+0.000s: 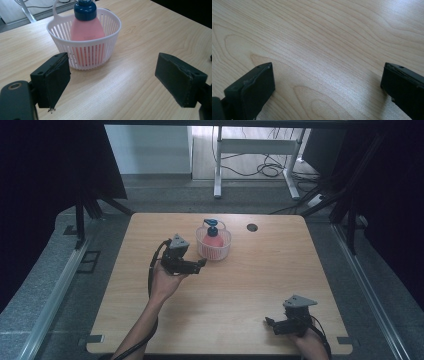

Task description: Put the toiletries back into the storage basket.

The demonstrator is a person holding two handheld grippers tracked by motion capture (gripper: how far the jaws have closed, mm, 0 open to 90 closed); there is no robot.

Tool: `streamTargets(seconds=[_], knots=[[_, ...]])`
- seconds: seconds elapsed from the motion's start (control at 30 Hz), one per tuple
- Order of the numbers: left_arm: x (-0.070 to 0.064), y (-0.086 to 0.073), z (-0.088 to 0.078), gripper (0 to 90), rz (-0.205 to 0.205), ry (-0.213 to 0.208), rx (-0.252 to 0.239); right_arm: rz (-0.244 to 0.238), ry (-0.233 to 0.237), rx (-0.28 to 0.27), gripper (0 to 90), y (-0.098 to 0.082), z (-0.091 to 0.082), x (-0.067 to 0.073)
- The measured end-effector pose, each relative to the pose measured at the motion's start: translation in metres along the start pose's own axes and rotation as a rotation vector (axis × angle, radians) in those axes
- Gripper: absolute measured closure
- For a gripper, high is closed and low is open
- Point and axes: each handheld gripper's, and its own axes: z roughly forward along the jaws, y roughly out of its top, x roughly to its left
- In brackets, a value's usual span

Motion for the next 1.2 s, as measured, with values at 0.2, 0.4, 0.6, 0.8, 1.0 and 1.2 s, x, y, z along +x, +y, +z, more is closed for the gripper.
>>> streamTargets(seconds=[0.2,0.4,0.6,0.8,1.0,1.2], knots=[[-0.002,-0.009,-0.005,12.6,-0.006,-0.007,-0.006,0.000,-0.001,0.000,0.0,0.000,0.000,0.000],[-0.003,-0.018,-0.011,12.5,-0.003,-0.001,-0.008,0.001,-0.001,0.000,0.0,0.000,0.000,0.000],[-0.005,-0.033,-0.015,12.0,-0.013,-0.006,-0.005,0.002,0.000,0.000,0.0,0.000,0.000,0.000],[-0.008,-0.046,-0.017,11.2,-0.014,-0.009,0.004,0.004,0.000,-0.001,0.0,0.000,0.000,0.000],[-0.011,-0.063,-0.020,11.0,-0.022,-0.007,0.003,0.005,-0.001,-0.001,0.0,0.000,0.000,0.000],[-0.014,-0.079,-0.022,10.8,-0.018,0.003,0.005,0.005,-0.002,-0.001,0.0,0.000,0.000,0.001]])
